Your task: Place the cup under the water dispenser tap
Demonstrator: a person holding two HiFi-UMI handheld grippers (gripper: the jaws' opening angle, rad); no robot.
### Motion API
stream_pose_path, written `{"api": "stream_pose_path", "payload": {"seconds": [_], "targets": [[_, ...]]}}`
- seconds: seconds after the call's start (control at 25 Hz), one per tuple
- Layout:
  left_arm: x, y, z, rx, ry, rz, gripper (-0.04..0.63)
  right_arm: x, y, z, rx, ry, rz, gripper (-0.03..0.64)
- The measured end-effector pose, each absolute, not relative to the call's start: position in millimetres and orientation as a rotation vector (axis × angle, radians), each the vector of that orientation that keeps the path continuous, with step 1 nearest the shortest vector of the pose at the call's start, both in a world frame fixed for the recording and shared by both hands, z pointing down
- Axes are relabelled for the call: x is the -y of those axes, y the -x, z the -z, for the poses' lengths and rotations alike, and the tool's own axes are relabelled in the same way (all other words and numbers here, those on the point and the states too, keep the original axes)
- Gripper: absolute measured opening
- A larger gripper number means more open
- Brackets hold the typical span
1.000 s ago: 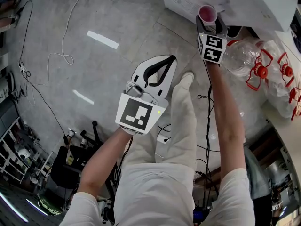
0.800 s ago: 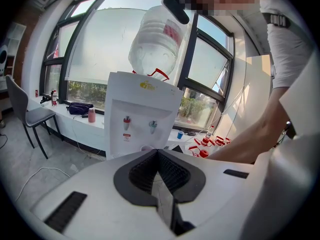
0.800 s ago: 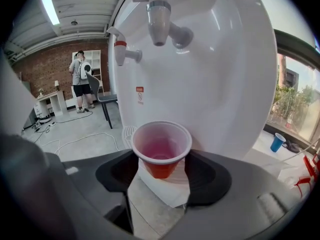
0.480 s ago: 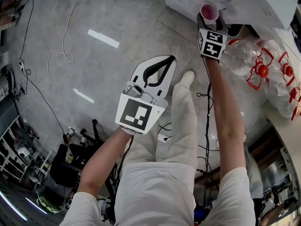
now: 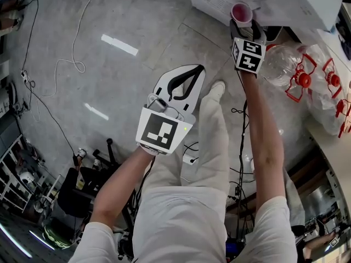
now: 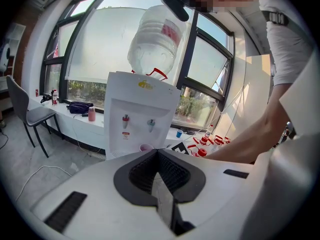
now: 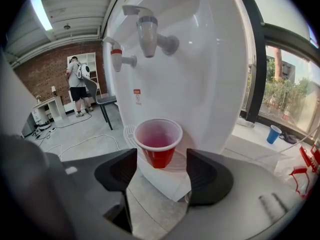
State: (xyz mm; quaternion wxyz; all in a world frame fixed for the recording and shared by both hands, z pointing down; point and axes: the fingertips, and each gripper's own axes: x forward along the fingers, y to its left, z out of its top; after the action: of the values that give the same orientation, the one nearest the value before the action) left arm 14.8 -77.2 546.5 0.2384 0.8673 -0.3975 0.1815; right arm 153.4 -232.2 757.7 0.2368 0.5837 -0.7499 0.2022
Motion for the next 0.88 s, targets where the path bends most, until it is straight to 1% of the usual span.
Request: {"api": "stream_pose_path", "payload": {"seconds": [0.32,0.44,0.52,0.6,0.88], "targets": [[75.2,-21.3,-531.1,1.102,-2.384,-0.473,0.006,212.5,-153.1,-723.5,2.092,-1.513,-0.477,0.305],[73.6,-23.1,-521.3,1.109,-2.392,-0.459,0.006,205.6,-152.8,-703.8,2.11,-1.492,-0.456,0.286],[71.4,-24.4,-514.9,1.109,-2.391,-0.458,0.006,200.6,-152.7,-689.1,2.124,-1.499,-0.458,0.249],[69.5,-26.5,-507.6,1.108,-2.391,-0.456,0.006,195.9,-153.3,-672.8,2.135,-1.514,-0.452,0.186],[64.9,-31.7,-476.5,1.113,-2.398,-0.43,0.006,177.9,-152.3,-611.8,2.187,-1.518,-0.442,0.059]]}}
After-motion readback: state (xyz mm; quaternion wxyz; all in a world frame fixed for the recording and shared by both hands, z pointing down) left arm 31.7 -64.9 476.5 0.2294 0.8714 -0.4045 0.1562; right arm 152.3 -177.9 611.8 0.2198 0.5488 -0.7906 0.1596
